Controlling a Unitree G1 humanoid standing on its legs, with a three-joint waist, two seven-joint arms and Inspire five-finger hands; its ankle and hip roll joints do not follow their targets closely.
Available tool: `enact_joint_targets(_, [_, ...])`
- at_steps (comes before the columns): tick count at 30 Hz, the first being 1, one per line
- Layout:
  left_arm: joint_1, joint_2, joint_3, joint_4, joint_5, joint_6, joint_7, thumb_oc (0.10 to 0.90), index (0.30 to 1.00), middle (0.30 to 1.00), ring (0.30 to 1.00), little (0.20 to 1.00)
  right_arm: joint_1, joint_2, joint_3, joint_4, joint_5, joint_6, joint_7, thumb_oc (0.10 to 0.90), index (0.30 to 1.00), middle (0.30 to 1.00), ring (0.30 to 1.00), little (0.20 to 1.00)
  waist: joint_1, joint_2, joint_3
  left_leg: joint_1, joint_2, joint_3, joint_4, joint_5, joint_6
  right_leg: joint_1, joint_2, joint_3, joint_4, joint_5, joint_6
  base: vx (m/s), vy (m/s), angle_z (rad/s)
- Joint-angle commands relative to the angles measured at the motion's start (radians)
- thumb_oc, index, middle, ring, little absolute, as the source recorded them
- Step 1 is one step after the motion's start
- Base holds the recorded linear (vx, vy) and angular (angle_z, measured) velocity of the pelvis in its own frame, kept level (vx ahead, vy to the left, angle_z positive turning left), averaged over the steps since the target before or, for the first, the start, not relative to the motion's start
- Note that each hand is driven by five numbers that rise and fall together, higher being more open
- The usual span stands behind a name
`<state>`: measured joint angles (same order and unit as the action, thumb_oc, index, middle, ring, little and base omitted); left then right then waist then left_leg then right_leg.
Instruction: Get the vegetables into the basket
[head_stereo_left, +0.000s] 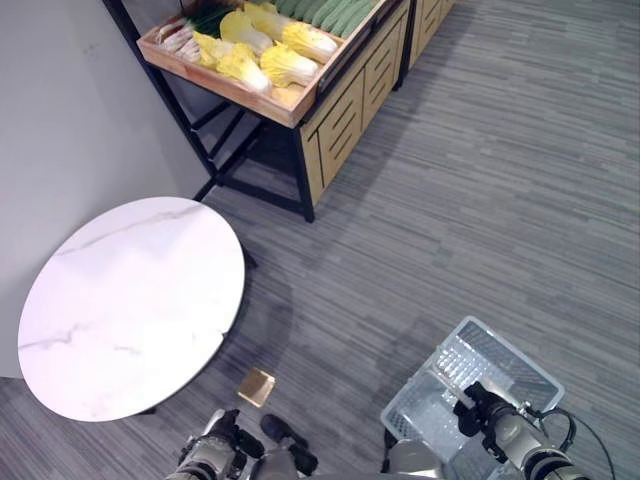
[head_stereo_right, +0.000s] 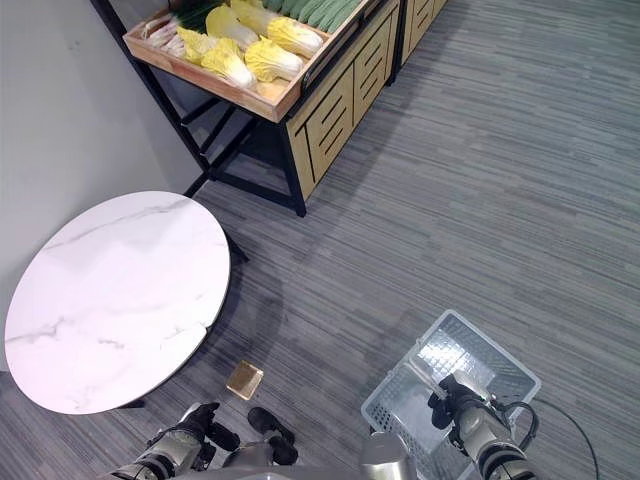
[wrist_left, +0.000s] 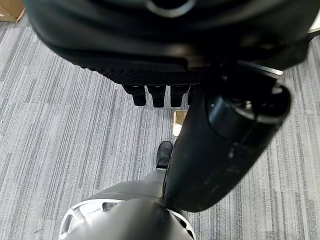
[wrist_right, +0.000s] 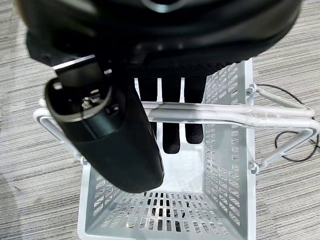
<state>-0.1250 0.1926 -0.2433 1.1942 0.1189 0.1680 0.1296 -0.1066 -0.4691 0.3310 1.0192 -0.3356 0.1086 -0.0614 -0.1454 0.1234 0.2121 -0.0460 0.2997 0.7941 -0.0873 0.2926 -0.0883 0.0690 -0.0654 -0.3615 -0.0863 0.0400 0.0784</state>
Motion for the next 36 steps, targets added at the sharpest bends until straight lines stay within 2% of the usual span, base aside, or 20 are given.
enact_joint_targets(1, [-0.037, 0.034, -0.021, 0.005, -0.024, -0.004, 0.038, 0.9, 1.0, 1.0, 1.0, 1.0, -0.064, -0.043, -0.005, -0.028, 0.034, -0.021, -0.024, 0.4, 0.3, 0.3, 0.3, 0.3, 0.035, -0.02, 0.059, 0.009, 0.102, -0.204, 0.115, 0.035, -0.161, -0.035, 0.012, 0.08, 0.059, -0.063, 0.039, 0.09, -0.197, -0.29])
enact_joint_targets(3, [-0.028, 0.035, -0.01, 0.002, -0.057, -0.013, 0.05, 0.9, 1.0, 1.0, 1.0, 1.0, -0.084, -0.033, 0.026, -0.029, 0.029, -0.027, -0.024, 0.4, 0.3, 0.3, 0.3, 0.3, 0.078, -0.052, 0.062, -0.039, 0.035, -0.412, 0.132, -0.04, -0.125, -0.042, 0.012, 0.148, 0.045, -0.056, 0.038, 0.08, -0.121, -0.7])
enact_joint_targets(5, [-0.027, 0.037, -0.006, 0.011, -0.081, -0.019, 0.055, 0.9, 1.0, 1.0, 1.0, 1.0, -0.11, -0.013, 0.056, -0.029, 0.035, -0.03, -0.022, 0.4, 0.3, 0.3, 0.3, 0.3, 0.119, -0.093, 0.07, -0.094, -0.049, -0.587, 0.109, -0.106, -0.096, -0.032, 0.005, 0.241, 0.025, -0.051, 0.045, 0.12, -0.029, -1.19])
enact_joint_targets(6, [-0.028, 0.037, -0.006, 0.011, -0.081, -0.019, 0.055, 0.9, 1.0, 1.0, 1.0, 1.0, -0.111, -0.012, 0.056, -0.029, 0.035, -0.03, -0.022, 0.4, 0.3, 0.3, 0.3, 0.3, 0.12, -0.093, 0.069, -0.097, -0.048, -0.587, 0.109, -0.104, -0.096, -0.036, 0.006, 0.241, 0.024, -0.049, 0.045, 0.11, 0.015, -1.18])
enact_joint_targets(7, [-0.029, 0.036, -0.012, 0.012, -0.083, -0.026, 0.056, 0.9, 1.0, 1.0, 1.0, 1.0, -0.119, -0.013, 0.061, -0.03, 0.035, -0.03, -0.022, 0.4, 0.3, 0.3, 0.3, 0.3, 0.137, -0.101, 0.07, -0.134, -0.087, -0.641, 0.09, -0.099, -0.094, -0.03, 0.003, 0.268, 0.021, -0.047, 0.046, 0.09, 0.034, -0.88])
enact_joint_targets(9, [-0.029, 0.034, -0.012, 0.009, -0.088, -0.028, 0.057, 0.9, 1.0, 1.0, 1.0, 1.0, -0.133, -0.013, 0.069, -0.035, 0.032, -0.031, -0.02, 0.4, 0.3, 0.3, 0.3, 0.3, 0.153, -0.103, 0.072, -0.169, -0.123, -0.687, 0.084, -0.093, -0.093, -0.024, 0.006, 0.309, 0.028, -0.05, 0.044, 0.11, 0.059, -0.67])
enact_joint_targets(12, [-0.025, 0.033, -0.024, -0.011, -0.091, -0.033, 0.056, 0.9, 1.0, 1.0, 1.0, 1.0, -0.145, -0.011, 0.077, -0.049, 0.029, -0.028, -0.016, 0.4, 0.3, 0.3, 0.3, 0.3, 0.153, -0.102, 0.075, -0.142, -0.146, -0.656, 0.096, -0.127, -0.071, -0.036, -0.003, 0.342, 0.054, -0.065, 0.041, 0.04, 0.152, -0.63])
enact_joint_targets(15, [-0.026, 0.034, -0.03, -0.014, -0.086, -0.033, 0.053, 0.9, 1.0, 1.0, 1.0, 1.0, -0.156, -0.006, 0.08, -0.042, 0.025, -0.023, -0.011, 0.4, 0.3, 0.3, 0.3, 0.3, 0.148, -0.103, 0.071, -0.122, -0.174, -0.651, 0.104, -0.17, -0.045, -0.045, -0.029, 0.35, 0.064, -0.067, 0.054, 0.01, 0.204, -0.58])
enact_joint_targets(23, [-0.043, 0.059, -0.024, 0.005, -0.072, -0.034, 0.058, 0.9, 1.0, 1.0, 1.0, 1.0, -0.148, 0.032, 0.071, -0.012, 0.037, -0.018, -0.008, 0.4, 0.3, 0.3, 0.3, 0.3, 0.142, -0.112, 0.038, -0.075, -0.22, -0.6, 0.013, -0.178, -0.013, -0.088, -0.068, 0.363, 0.071, -0.046, 0.093, 0.02, 0.151, -0.08])
enact_joint_targets(28, [-0.043, 0.067, -0.011, 0.025, -0.057, -0.034, 0.056, 0.9, 1.0, 1.0, 1.0, 1.0, -0.138, 0.072, 0.068, 0.055, 0.052, -0.017, -0.002, 0.4, 0.3, 0.3, 0.3, 0.3, 0.149, -0.128, 0.023, -0.054, -0.239, -0.58, 0.006, -0.203, 0.007, -0.094, -0.087, 0.373, 0.063, -0.026, 0.113, 0.03, 0.121, -0.11])
enact_joint_targets(36, [-0.035, 0.075, 0.006, 0.054, -0.045, -0.036, 0.051, 0.9, 1.0, 1.0, 1.0, 1.0, -0.106, 0.118, 0.045, 0.129, 0.094, -0.022, 0.003, 0.4, 0.3, 0.3, 0.3, 0.3, 0.151, -0.155, -0.004, -0.013, -0.252, -0.554, 0.007, -0.228, 0.019, -0.083, -0.097, 0.378, 0.079, -0.015, 0.128, 0.04, 0.077, -0.14])
